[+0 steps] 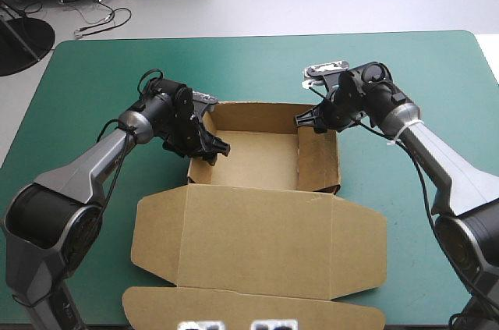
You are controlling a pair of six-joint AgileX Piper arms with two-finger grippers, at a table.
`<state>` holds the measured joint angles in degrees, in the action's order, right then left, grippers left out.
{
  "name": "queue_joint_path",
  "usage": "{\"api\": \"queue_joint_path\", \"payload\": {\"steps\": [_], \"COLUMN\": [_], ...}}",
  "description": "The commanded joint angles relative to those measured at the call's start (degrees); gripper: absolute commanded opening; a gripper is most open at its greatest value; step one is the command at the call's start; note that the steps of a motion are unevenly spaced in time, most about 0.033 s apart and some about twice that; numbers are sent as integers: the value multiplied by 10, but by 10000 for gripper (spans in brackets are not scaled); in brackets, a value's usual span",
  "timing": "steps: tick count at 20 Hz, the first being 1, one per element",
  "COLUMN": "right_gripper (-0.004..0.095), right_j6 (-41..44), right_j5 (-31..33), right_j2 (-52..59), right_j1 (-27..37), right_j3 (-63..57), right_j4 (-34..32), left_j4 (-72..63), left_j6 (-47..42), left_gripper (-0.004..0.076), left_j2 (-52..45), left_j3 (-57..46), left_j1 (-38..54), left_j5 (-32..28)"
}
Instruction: Fold the box
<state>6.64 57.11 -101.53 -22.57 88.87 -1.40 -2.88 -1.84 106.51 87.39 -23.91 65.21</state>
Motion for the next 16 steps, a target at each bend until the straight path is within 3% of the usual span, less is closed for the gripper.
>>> {"api": "queue_joint_path", "payload": {"steps": [1,4,9,11,15,16], "right_gripper": [472,471,471,471,471,471], "right_j6": [-7,-17,-17,15,43,47], "right_j5": [13,47,96,146,146,146], "right_j2": [34,46,73,97,128,137], "right_j1": [5,5,5,5,6,6], "right_j3": [51,76,80,80,80,80], "right_j4": [-6,-7,-26,-50,-46,-46], "left_j4": [6,9,-53,-105,-93,-67], "left_j6": [-9,-21,-54,-54,-31,-31], "left_gripper": [521,521,498,322,-13,-10], "left_j2": [-24,-24,-34,-61,-118,-150], "left_j3": [86,155,192,196,196,196], "left_j1": [-7,-7,-7,-7,-7,-7], "left_j5": [33,75,87,88,88,88]}}
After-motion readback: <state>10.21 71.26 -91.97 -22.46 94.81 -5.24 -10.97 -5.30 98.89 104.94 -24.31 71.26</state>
